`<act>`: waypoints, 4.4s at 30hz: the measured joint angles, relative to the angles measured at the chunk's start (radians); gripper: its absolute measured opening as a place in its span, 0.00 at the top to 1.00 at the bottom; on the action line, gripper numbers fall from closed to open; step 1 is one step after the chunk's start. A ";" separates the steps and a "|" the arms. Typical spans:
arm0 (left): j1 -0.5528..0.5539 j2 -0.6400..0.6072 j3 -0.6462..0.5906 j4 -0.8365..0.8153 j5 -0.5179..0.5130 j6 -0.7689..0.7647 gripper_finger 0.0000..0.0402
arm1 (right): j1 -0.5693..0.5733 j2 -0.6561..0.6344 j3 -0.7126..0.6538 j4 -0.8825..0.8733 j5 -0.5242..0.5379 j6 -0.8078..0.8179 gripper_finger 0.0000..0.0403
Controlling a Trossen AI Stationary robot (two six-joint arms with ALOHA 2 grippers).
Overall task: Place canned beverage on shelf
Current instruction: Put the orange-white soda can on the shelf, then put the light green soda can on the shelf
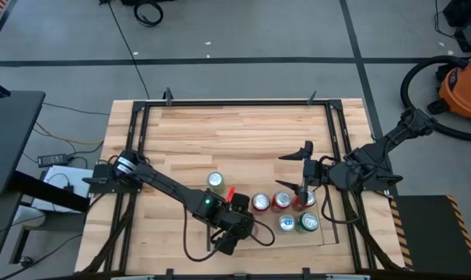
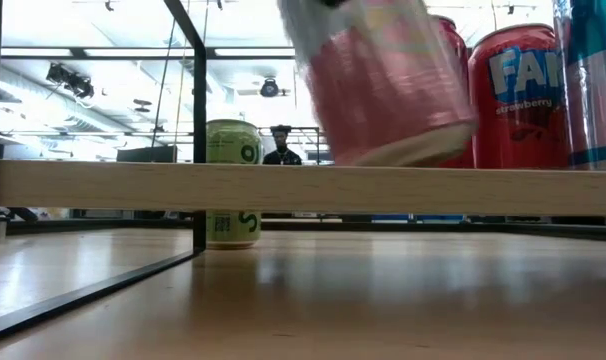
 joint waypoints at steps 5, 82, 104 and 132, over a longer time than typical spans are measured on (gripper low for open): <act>0.001 0.007 0.004 -0.005 -0.001 -0.001 0.20 | 0.000 0.000 0.000 -0.004 0.001 0.000 0.14; -0.047 0.001 0.002 0.093 0.158 -0.045 0.16 | 0.000 0.000 0.001 -0.002 0.004 0.003 0.14; -0.049 0.040 0.001 0.148 0.077 0.006 0.16 | 0.000 0.000 0.001 -0.005 0.003 0.003 0.14; -0.043 -0.029 0.001 -0.005 0.017 0.023 0.16 | 0.000 0.000 0.001 -0.005 0.003 0.003 0.14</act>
